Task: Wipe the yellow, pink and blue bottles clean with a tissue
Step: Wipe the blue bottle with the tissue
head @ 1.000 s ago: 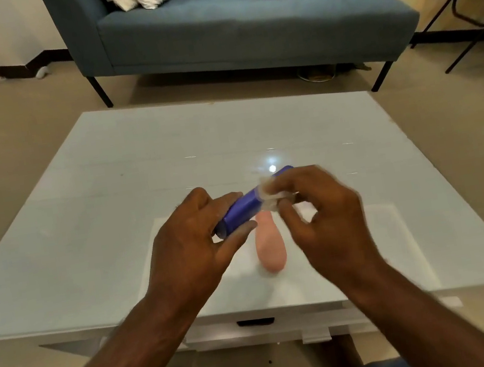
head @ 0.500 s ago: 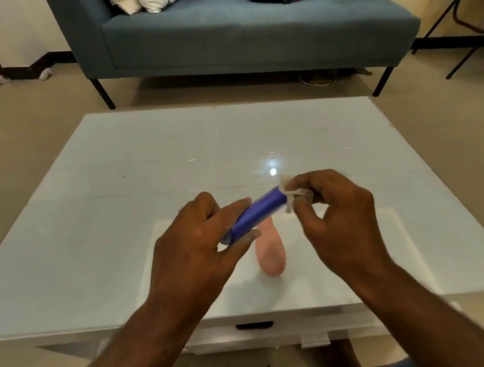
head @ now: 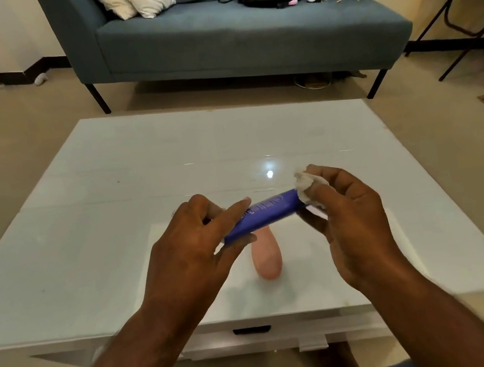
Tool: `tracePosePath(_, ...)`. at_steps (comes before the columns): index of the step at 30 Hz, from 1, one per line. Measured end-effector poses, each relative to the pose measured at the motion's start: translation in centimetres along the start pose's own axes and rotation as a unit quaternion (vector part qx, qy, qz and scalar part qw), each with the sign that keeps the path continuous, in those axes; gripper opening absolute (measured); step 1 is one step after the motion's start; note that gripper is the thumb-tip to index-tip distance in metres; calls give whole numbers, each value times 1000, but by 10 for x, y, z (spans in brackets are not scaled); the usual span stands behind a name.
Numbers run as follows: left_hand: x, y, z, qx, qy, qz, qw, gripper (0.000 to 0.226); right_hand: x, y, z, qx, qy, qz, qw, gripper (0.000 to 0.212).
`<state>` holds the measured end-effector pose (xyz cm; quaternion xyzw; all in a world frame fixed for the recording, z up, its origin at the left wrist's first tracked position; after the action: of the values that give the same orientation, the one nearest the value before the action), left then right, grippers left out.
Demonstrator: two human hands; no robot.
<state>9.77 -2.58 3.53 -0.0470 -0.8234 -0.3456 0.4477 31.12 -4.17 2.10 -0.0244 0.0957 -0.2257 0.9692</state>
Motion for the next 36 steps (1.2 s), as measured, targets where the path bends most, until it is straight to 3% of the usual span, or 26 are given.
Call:
tracePosePath(4,-2,-1,0,11,-23,2,1000,59,-5,-2,-4,-29,11,9,999,13)
tracePosePath(7,-4,1,10,123,-167,23,978,65,-6,-1,1,-6,32,2,999,12)
tracePosePath(10,-11,-3,21,300,-333,33,894,62,-8,-1,4,11,46,16,999,13)
tracePosePath(12,-19,-7,27,384,-472,22,793,44,-11,-2,5,24,32,40,998,13)
tracePosePath(13,-22,-9,28,411,-530,18,742,39,-12,-3,5,34,13,51,998,12)
tracePosePath(14,-23,-10,28,423,-561,17,711,39,-13,-4,5,48,-18,56,997,12)
tracePosePath(15,-24,-11,28,426,-570,17,702,42,-12,-4,6,66,-61,53,994,12)
tracePosePath(18,-21,-10,27,404,-557,13,726,51,-6,-2,11,153,-212,10,965,14)
tracePosePath(21,-19,-7,26,385,-550,5,741,51,-9,-10,17,256,-345,-15,903,21)
tracePosePath(26,-22,-5,15,357,-564,15,745,39,-50,-50,4,400,-384,102,826,32)
tracePosePath(27,-22,-6,15,358,-563,11,745,39,-53,-51,4,405,-390,106,820,35)
tracePosePath(31,-16,-6,17,335,-537,9,774,44,-16,-12,20,296,-366,-3,882,43)
tracePosePath(33,-14,-5,15,316,-520,16,793,45,-3,-5,25,284,-376,-37,881,37)
tracePosePath(36,-11,-2,3,259,-449,43,854,43,-24,-28,20,337,-381,33,860,30)
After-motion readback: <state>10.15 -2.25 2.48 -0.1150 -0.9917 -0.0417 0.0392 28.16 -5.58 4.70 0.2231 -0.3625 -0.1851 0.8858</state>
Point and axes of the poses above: each hand's wrist, its own y-axis towards the middle knuckle, its own x-axis out of the back of the hand, z = x × y, the point moved 6 cm from there along y, towards the middle knuckle, and after that the axes turned 1 degree about -y, right-handed, at the moved point
